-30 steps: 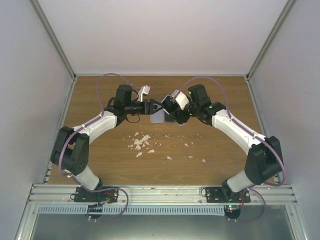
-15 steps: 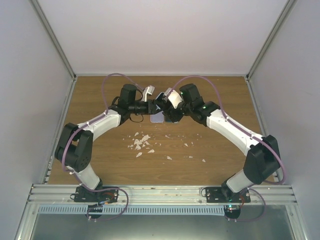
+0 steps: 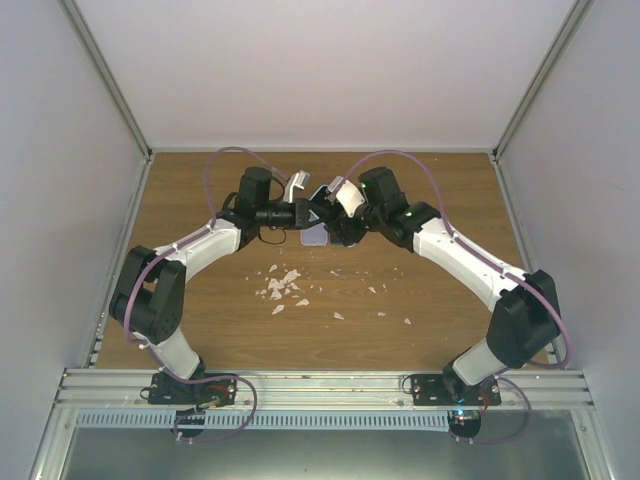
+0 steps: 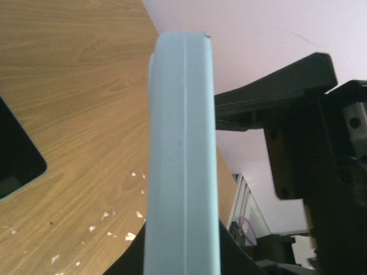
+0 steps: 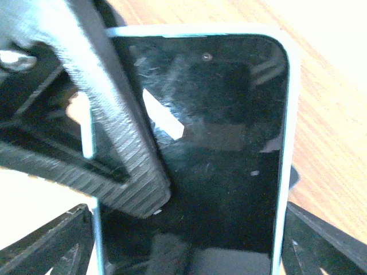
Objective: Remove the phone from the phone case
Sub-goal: Remove the phone case from the phone.
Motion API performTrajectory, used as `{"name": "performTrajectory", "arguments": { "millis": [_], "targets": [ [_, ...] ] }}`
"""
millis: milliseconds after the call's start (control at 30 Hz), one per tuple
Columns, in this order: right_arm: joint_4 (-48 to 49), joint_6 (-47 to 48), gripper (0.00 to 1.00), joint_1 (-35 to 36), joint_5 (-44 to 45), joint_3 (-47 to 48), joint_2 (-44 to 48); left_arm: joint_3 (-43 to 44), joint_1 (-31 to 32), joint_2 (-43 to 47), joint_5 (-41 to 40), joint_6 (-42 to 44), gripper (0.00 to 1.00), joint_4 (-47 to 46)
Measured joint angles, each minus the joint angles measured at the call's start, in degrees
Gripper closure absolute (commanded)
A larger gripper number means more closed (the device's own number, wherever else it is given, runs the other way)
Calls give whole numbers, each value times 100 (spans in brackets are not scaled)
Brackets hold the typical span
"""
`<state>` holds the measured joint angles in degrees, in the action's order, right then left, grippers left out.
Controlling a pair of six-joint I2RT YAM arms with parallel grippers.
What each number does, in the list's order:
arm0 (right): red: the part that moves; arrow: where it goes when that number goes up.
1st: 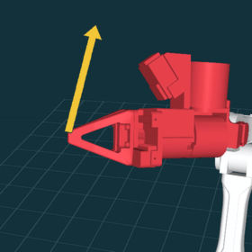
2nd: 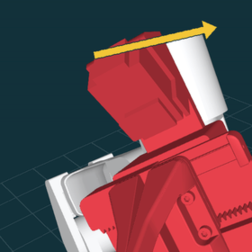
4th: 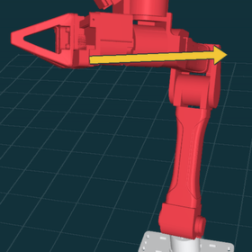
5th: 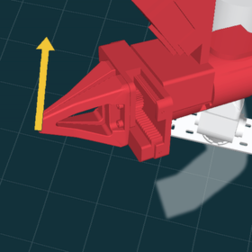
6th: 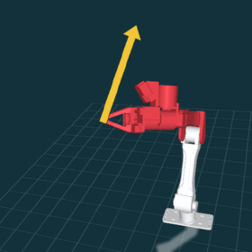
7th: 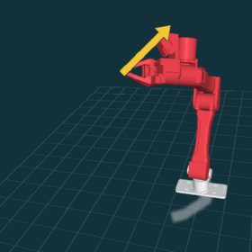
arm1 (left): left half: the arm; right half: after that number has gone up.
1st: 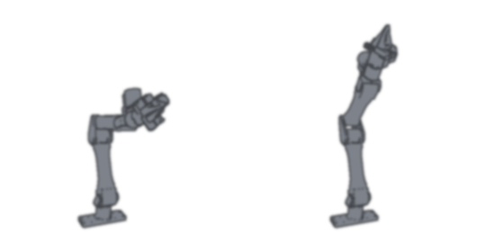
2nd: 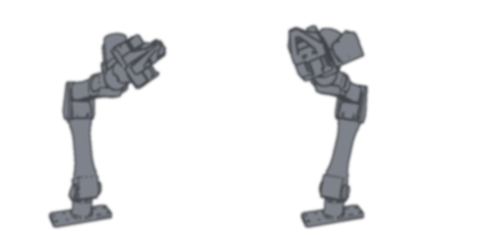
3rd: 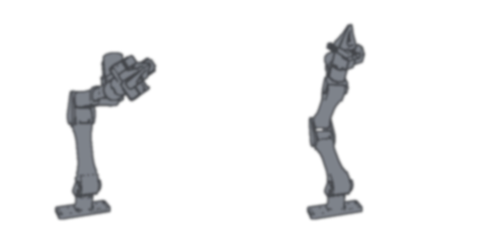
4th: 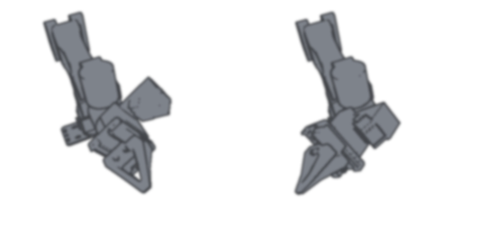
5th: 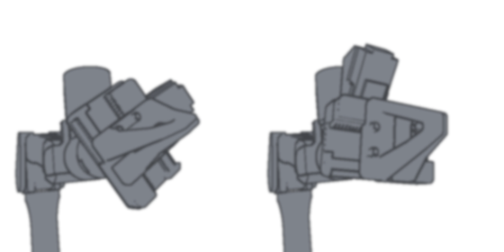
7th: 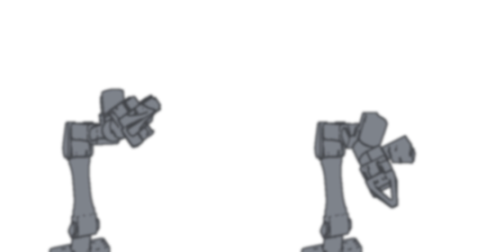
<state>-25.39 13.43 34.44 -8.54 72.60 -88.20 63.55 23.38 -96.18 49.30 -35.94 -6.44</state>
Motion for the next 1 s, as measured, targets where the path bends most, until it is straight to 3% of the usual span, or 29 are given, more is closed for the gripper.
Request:
{"name": "performTrajectory", "arguments": {
  "millis": [133, 467, 767, 867, 1000],
  "targets": [
    [-153, 87, 1, -107, -643, 116, 20, -61, -195, 11, 271, 260, 100, 37],
    [-734, 297, 0, -638, -2820, 463, 481, -549, -706, 352, 1331, 684, 100, -251],
    [-1187, 407, 0, -1056, -3794, 404, 1082, -560, -778, 1049, 2371, 1517, 100, -68],
    [-1397, 590, 1, -1215, -4054, 382, 1211, -505, -815, 1154, 2682, 1926, 100, 289],
    [-1764, 966, 11, -1281, -4148, 302, 1270, -455, -872, 1200, 2951, 2319, 100, 610]
  ]
}}
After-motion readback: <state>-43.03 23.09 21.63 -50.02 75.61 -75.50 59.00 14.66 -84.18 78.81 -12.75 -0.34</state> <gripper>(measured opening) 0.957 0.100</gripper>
